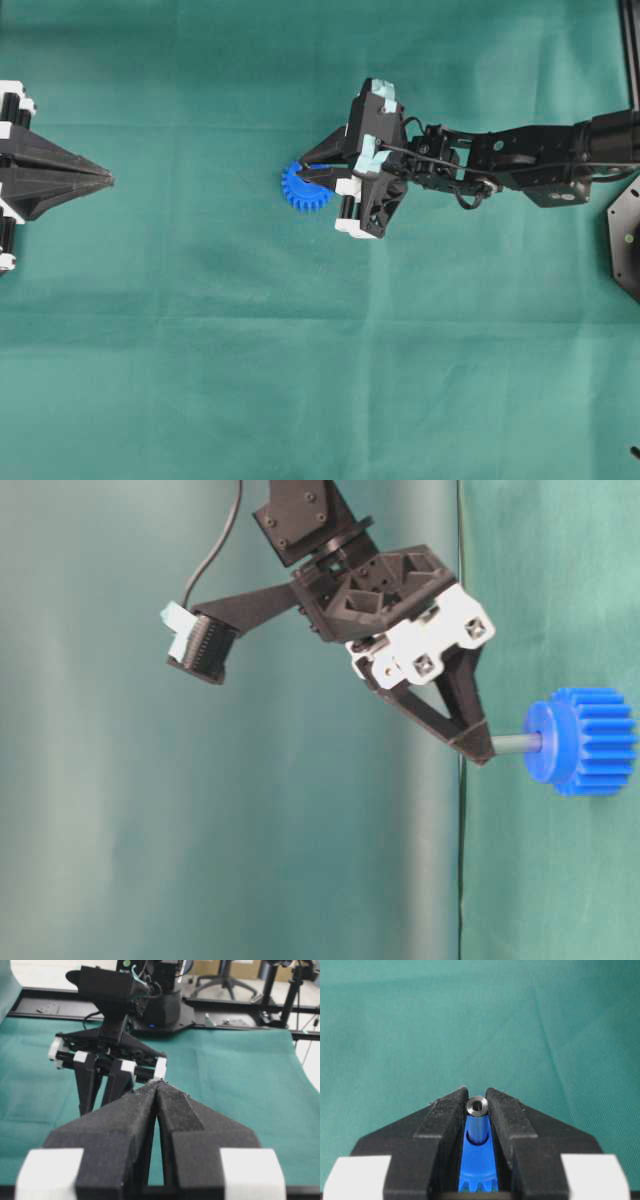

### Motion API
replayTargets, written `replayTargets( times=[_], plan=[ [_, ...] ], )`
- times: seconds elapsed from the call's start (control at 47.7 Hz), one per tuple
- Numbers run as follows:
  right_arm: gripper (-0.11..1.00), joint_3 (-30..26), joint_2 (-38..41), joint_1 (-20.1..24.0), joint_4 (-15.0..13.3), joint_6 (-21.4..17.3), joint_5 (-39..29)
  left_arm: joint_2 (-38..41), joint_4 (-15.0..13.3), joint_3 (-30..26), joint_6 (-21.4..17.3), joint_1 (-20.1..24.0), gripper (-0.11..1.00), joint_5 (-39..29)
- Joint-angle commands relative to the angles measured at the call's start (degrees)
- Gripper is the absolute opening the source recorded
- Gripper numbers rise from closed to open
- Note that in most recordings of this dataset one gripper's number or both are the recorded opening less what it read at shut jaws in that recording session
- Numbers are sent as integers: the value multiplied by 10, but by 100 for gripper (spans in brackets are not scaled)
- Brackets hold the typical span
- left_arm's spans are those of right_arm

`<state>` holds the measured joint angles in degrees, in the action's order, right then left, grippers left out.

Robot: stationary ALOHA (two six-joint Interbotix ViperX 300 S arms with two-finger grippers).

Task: Insert the shaft placed at a random location into the center hole of the small gear at another random location.
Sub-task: 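Lower the shaft into the blue gear's center hole with the right gripper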

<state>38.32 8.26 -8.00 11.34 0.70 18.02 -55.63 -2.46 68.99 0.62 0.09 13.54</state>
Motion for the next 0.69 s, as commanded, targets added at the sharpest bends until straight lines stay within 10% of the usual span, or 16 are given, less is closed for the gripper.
replayTargets(
  times=[0.0,0.671],
  plan=[
    [16,-5,-1,0,1,-1,8,2,0,-5,1,1,0,3],
    [16,-4,29,1,2,-6,18,2,-1,-4,1,1,0,3]
  ],
)
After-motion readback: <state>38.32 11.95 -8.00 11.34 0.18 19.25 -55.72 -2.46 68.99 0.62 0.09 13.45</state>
